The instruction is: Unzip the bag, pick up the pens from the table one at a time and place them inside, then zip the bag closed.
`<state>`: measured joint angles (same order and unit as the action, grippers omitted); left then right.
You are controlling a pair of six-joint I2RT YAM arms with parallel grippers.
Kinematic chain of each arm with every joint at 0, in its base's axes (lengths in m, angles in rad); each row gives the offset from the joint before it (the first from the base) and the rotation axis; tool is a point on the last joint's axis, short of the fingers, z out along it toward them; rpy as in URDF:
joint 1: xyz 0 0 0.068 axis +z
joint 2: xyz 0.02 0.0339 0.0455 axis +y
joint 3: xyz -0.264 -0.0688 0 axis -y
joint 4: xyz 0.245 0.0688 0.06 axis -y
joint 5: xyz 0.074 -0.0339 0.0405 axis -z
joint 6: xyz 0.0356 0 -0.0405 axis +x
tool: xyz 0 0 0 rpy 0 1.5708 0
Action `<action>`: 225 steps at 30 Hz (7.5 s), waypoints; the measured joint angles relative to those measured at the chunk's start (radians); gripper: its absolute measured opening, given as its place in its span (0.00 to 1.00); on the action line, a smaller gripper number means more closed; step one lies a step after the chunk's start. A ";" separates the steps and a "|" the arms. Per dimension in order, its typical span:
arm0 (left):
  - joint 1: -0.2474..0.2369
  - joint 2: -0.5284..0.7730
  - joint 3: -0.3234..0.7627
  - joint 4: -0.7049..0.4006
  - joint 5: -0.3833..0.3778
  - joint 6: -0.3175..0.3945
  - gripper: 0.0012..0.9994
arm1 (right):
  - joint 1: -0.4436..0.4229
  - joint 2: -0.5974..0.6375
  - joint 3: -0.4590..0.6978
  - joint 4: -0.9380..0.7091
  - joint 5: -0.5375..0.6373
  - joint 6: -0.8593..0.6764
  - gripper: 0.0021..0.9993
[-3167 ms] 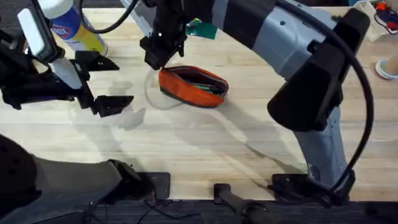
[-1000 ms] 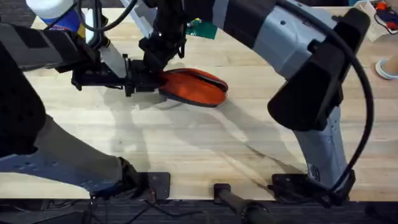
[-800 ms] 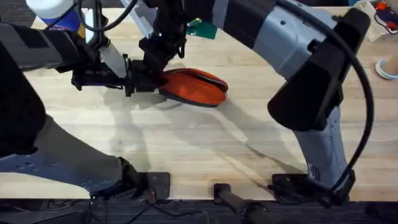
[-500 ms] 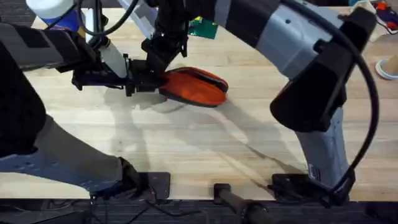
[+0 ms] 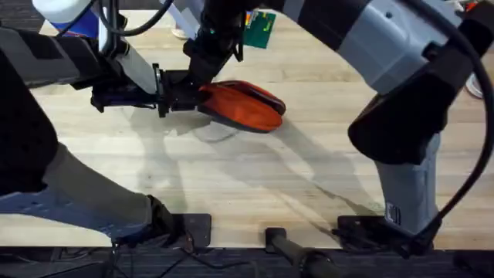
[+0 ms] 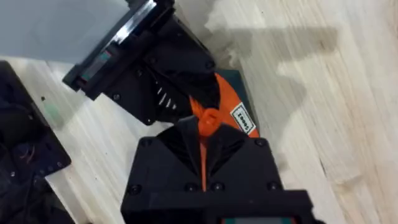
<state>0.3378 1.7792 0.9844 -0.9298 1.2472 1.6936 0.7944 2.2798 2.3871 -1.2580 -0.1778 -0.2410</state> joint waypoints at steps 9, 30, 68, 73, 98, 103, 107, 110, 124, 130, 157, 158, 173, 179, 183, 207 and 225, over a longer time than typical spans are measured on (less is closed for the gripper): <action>-0.003 0.000 0.000 -0.002 0.014 0.000 0.04 | -0.010 -0.012 0.000 -0.039 0.000 -0.051 0.03; 0.005 0.009 -0.005 0.006 -0.097 -0.003 0.04 | -0.094 -0.157 0.013 -0.129 0.015 -0.142 0.03; 0.005 0.009 -0.005 0.004 -0.117 -0.007 0.99 | -0.112 -0.189 0.035 -0.127 0.089 -0.156 1.00; 0.005 0.009 -0.005 -0.016 -0.118 -0.007 0.99 | -0.112 -0.189 0.035 -0.127 0.089 -0.156 1.00; 0.063 -0.062 0.267 -0.421 -0.356 -0.007 1.00 | -0.096 -0.189 0.035 -0.127 0.088 0.036 1.00; 0.145 -0.062 0.320 -0.504 -0.359 -0.006 1.00 | -0.096 -0.189 0.035 -0.125 0.066 0.048 1.00; 0.220 -0.062 0.335 -0.522 -0.358 -0.006 1.00 | -0.096 -0.189 0.035 -0.086 -0.003 0.056 1.00; 0.263 -0.062 0.335 -0.522 -0.358 -0.006 1.00 | -0.096 -0.184 0.035 -0.041 -0.033 0.085 1.00; 0.315 -0.062 0.335 -0.522 -0.354 -0.003 1.00 | -0.046 0.050 0.035 0.078 -0.064 0.242 1.00; 0.315 -0.062 0.335 -0.522 -0.354 -0.003 1.00 | -0.033 0.112 0.035 0.078 -0.073 0.285 1.00; 0.315 -0.062 0.335 -0.522 -0.354 -0.003 1.00 | -0.032 0.120 0.035 0.076 -0.074 0.346 0.96; 0.315 -0.062 0.335 -0.522 -0.354 -0.003 1.00 | -0.032 0.120 0.035 0.076 -0.074 0.346 0.94; 0.315 -0.062 0.335 -0.522 -0.354 -0.003 1.00 | -0.029 0.120 0.035 0.051 -0.075 0.353 0.04; 0.315 -0.062 0.335 -0.522 -0.354 -0.003 1.00 | -0.029 0.120 0.035 0.055 -0.075 0.353 0.03; 0.315 -0.062 0.335 -0.522 -0.354 -0.003 1.00 | -0.029 0.120 0.035 0.055 -0.075 0.353 0.03; 0.315 -0.062 0.335 -0.522 -0.349 -0.003 1.00 | -0.048 0.120 0.204 0.023 -0.078 0.337 0.03; 0.315 -0.062 0.335 -0.522 -0.343 -0.003 1.00 | -0.068 0.120 0.204 0.019 -0.078 0.322 0.44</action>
<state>0.6533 1.7176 1.3193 -1.4521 0.9047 1.6909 0.7261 2.3997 2.5908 -1.2388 -0.2554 0.0814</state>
